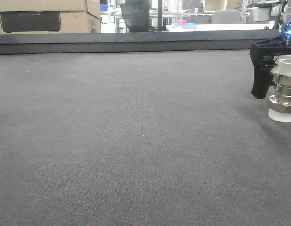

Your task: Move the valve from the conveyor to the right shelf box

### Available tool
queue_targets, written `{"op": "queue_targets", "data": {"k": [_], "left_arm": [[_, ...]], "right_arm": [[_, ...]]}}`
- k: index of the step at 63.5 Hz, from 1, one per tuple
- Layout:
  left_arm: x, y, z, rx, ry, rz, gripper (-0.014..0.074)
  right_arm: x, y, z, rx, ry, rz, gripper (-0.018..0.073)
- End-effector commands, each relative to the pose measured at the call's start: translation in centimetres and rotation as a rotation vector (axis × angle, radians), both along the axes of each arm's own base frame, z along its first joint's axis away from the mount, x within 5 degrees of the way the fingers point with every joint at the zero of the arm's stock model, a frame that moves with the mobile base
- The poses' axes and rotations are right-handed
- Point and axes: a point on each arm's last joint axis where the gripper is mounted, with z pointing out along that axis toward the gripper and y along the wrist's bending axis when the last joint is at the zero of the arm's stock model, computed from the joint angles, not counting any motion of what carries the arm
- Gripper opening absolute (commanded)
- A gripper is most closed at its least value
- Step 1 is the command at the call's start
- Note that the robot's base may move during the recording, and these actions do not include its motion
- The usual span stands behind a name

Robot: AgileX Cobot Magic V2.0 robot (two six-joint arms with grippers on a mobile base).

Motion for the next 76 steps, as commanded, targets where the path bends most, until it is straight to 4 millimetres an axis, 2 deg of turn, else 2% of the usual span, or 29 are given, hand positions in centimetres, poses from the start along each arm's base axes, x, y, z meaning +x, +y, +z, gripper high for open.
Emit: {"op": "queue_targets", "data": {"k": [1, 4, 13, 25, 35, 44, 50, 57, 67, 76], "left_arm": [[0.0, -0.2, 0.3, -0.013, -0.013, -0.002, 0.0561], [0.0, -0.2, 0.3, -0.013, -0.013, -0.002, 0.0561], [0.0, -0.2, 0.3, -0.013, -0.013, -0.002, 0.0561], [0.0, -0.2, 0.2, -0.014, -0.004, -0.002, 0.0561], [0.0, 0.0, 0.0, -0.003, 0.02, 0.002, 0.056], [1.4, 0.4, -0.4, 0.038, 0.109, 0.013, 0.056], [3.5, 0.9, -0.7, 0.09, 0.172, 0.026, 0.056], [6.1, 1.5, -1.4, 0.141, 0.262, 0.04, 0.056], [9.7, 3.1, -3.1, 0.106, 0.43, 0.091, 0.056], [12.7, 4.5, -5.0, 0.08, 0.474, 0.07, 0.056]], "right_arm": [[0.1, -0.2, 0.2, -0.007, -0.005, -0.002, 0.0521], [0.1, -0.2, 0.2, -0.007, -0.003, -0.002, 0.0474], [0.1, -0.2, 0.2, -0.007, -0.001, -0.002, 0.0232], [0.0, -0.2, 0.3, -0.008, 0.004, -0.001, -0.017], [-0.5, -0.3, 1.9, 0.0, -0.046, -0.003, -0.0154], [-1.9, -0.5, 5.0, 0.014, -0.14, -0.004, -0.0154], [-2.9, -0.6, 7.1, 0.024, -0.204, -0.004, -0.0154], [-3.8, -0.8, 8.5, 0.032, -0.257, -0.005, -0.0154], [-4.4, -0.9, 9.5, 0.037, -0.288, -0.005, -0.0154], [-4.5, -0.9, 9.6, 0.037, -0.29, -0.005, -0.0154]]}}
